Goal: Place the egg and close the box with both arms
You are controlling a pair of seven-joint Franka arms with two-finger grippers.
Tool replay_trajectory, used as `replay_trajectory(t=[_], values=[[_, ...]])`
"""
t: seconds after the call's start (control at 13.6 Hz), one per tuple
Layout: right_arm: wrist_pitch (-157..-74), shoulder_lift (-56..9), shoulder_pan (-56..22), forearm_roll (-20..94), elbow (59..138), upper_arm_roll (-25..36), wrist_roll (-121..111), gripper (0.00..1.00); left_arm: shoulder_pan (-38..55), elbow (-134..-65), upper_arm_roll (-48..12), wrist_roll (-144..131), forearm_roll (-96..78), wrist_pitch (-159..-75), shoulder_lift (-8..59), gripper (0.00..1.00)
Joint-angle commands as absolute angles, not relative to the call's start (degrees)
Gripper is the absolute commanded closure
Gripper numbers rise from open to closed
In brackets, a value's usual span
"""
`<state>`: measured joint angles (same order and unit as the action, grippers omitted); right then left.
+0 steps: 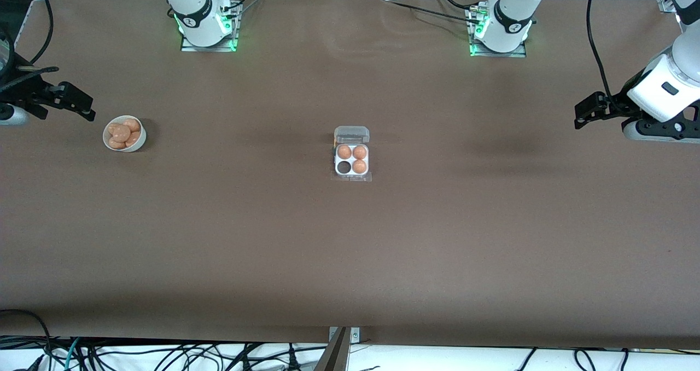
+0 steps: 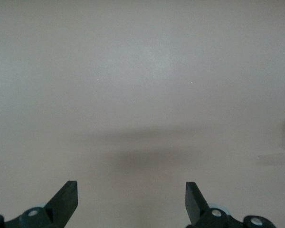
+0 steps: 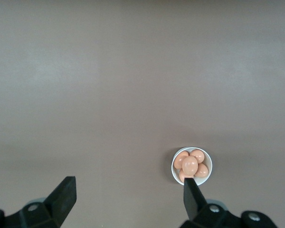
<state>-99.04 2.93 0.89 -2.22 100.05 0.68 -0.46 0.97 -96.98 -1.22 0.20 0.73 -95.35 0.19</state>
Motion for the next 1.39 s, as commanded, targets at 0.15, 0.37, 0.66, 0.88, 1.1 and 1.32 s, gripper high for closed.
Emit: replay_trajectory(t=[0.15, 0.37, 0.66, 0.88, 1.1, 1.32], values=[[-98.00, 2.99, 1.41, -1.93, 99.14, 0.18, -0.70, 0.00, 0.35, -95.80, -1.76, -0.26, -0.44, -94.13, 0.44, 0.00], [-98.00, 2.90, 1.41, -1.93, 99.14, 0.18, -0.70, 0.00, 0.35, -95.80, -1.76, -0.35, -0.35, -94.22, 0.44, 0.00], [-98.00, 2.99, 1.41, -1.85, 99.14, 0.18, -0.70, 0.00, 0.44, -95.71, -1.76, -0.35, -0.35, -94.22, 0.44, 0.00], [-98.00, 2.99, 1.41, -1.85, 99.14, 0.18, -0.79, 0.00, 0.79, -95.80, -1.85, -0.26, -0.35, -94.22, 0.53, 0.00], [-98.00, 2.99, 1.41, -1.85, 99.14, 0.18, -0.79, 0.00, 1.14, -95.80, -1.85, -0.35, -0.44, -94.22, 0.79, 0.00], [-98.00, 2.99, 1.41, -1.85, 99.14, 0.18, -0.79, 0.00, 1.05, -95.80, -1.85, -0.53, -0.44, -94.22, 0.88, 0.00]])
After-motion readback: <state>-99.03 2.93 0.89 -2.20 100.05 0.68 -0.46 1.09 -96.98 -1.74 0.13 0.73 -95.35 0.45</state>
